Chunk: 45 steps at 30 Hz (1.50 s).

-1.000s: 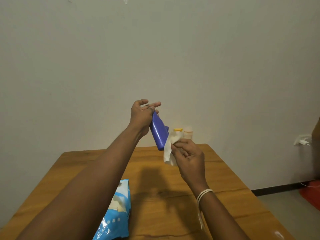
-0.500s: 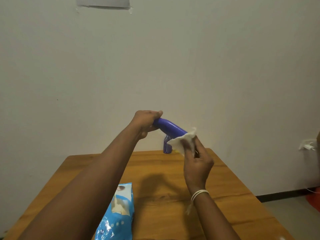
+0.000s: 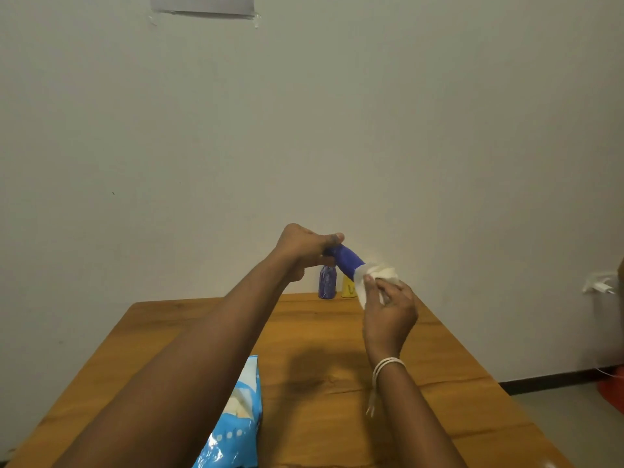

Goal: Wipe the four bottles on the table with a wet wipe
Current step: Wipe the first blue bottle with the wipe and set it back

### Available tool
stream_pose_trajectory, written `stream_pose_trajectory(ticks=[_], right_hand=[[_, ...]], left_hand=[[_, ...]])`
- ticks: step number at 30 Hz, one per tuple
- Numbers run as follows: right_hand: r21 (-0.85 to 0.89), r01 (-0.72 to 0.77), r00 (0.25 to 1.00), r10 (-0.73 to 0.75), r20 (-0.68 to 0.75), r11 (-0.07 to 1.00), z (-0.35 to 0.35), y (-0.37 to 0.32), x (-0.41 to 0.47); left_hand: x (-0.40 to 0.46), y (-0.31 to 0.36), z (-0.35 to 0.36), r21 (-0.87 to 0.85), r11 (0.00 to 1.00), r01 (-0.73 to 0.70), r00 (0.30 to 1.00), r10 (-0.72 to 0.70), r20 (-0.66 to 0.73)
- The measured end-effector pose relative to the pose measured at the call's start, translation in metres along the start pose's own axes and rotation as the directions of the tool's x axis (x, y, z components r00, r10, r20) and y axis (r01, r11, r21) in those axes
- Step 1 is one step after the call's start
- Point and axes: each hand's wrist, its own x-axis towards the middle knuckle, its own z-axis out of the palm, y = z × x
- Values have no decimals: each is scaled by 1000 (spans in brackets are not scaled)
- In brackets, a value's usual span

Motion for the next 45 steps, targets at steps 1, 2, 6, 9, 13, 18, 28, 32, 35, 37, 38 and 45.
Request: stream_pose_trajectory(ticks=[1,2,6,9,13,18,28,32,35,37,38,45], right_hand=[[-4,52,998,-52,34,999,4,-5,-4],[3,110,992,-110,69,994,8,-11,-8],[-16,370,906,-357,226,929,13,-28,-9],[-80,409,892,-380,245,909,-1,-9,5],[-86,159,962,-135,239,983,-19,14,15],[-105,272,912,-220,347,957,1,-13,2],[-297,296,900,-161,405,908,-8,15,23],[-148,343,800,-206,564,927,12,-22,10],[-81,261,733,-143,665,962,6,-23,21],[-53,147,695,-65,716,988,-10,-9,29],[-45,87,683,-27,730,995,-16,-2,30],[66,-246,656,116,746,967,-12,-2,13]], left_hand=[[0,-1,4,21,1000,14,1000,-14,-4],[-1,-3,8,38,999,32,999,-32,-7],[-3,-6,15,77,995,56,998,-53,-46],[-1,-4,3,81,997,9,1000,-10,15],[1,-6,-9,261,964,-52,997,35,70],[-5,-14,-1,233,969,-85,972,29,234],[-5,-18,-38,268,935,-232,942,147,301],[-5,-16,-30,380,850,-365,896,209,392],[-2,-15,-43,380,833,-402,888,253,384],[-1,-16,-56,354,848,-394,896,270,352],[0,-16,-62,329,861,-387,899,274,341],[-5,-19,-47,192,903,-383,890,306,338]])
